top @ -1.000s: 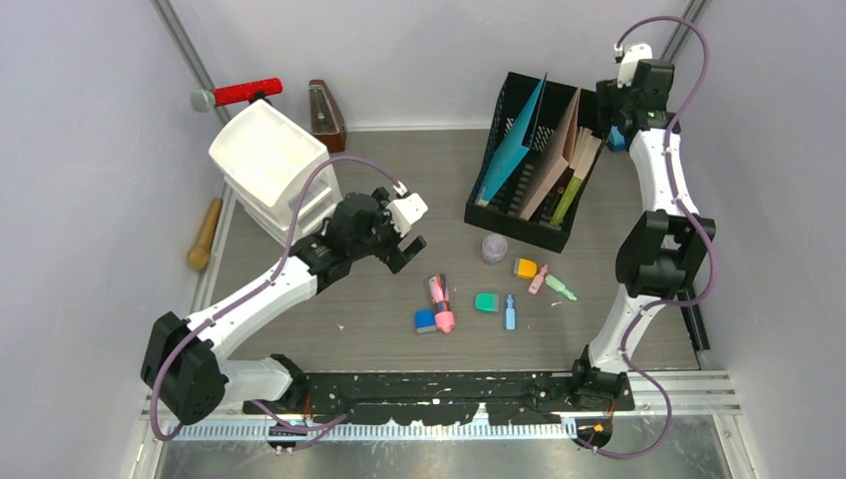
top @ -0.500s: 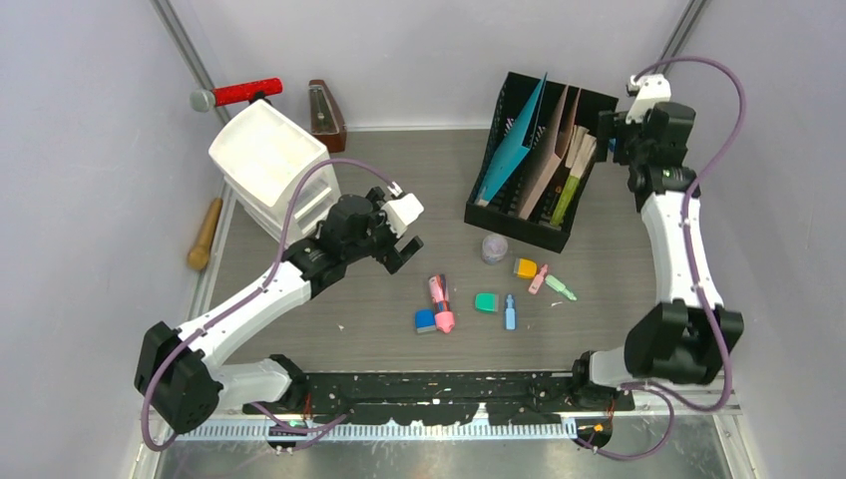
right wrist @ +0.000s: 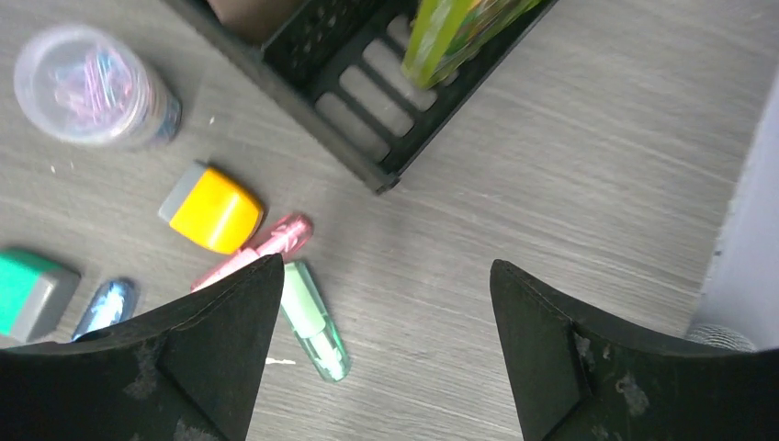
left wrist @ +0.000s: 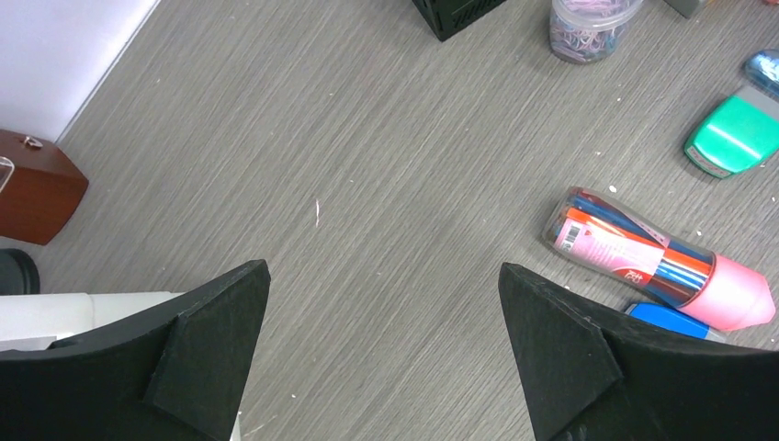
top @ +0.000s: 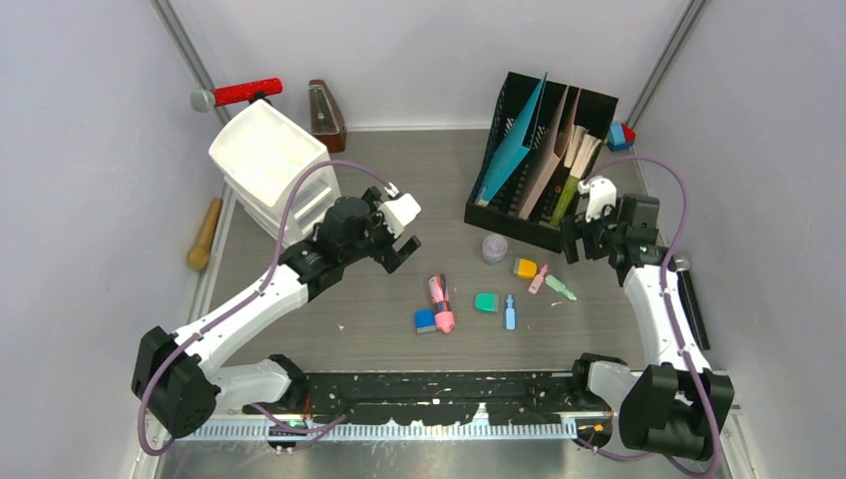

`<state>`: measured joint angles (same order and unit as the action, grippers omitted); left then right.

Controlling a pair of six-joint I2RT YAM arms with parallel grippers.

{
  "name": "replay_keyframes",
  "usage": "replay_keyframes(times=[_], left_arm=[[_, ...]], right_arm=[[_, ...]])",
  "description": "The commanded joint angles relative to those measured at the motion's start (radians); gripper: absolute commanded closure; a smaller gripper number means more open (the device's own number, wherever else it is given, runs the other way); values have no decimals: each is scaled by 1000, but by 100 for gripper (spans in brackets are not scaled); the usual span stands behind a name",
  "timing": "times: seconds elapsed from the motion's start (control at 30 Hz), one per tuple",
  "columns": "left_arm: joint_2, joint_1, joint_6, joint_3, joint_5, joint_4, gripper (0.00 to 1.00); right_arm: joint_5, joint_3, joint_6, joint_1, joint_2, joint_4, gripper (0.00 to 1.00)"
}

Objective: Organize the desk
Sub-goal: Move the storage box to the corner of the board, then move the storage box to the center of the board.

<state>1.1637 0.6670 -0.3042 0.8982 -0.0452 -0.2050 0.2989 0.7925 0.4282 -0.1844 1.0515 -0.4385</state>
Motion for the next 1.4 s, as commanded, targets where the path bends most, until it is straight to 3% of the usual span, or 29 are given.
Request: replay_keyframes(times=[0.0, 0.2, 0.43, 0.77, 0.93, 1.07, 1.27, 1.37], left_arm=[[-40, -4, -23, -22, 15, 81, 0], [-55, -14, -26, -35, 29, 92, 0], [-72, -30, -19, -38, 21, 93, 0], [-50, -35, -42, -50, 37, 107, 0], [-57, -53, -33, -37, 103, 89, 0], [-76, -62, -22, -2, 156, 37, 0], [-72, -66, -65, 178, 349, -207, 0], [-78, -151, -53, 267, 373, -298, 0]], right_arm=[[55, -48, 102, 0, 46, 80, 11], [19, -23, 99, -1, 267, 244, 15], [-171, 151, -7, -2, 484, 373, 25], [-241, 414, -138, -2, 653, 333, 26], [-202, 339, -139, -3, 571, 311, 22], [-101, 263, -111, -1, 398, 192, 18], [120, 248, -111, 0, 188, -25, 15], [215, 239, -143, 13, 124, -53, 15]])
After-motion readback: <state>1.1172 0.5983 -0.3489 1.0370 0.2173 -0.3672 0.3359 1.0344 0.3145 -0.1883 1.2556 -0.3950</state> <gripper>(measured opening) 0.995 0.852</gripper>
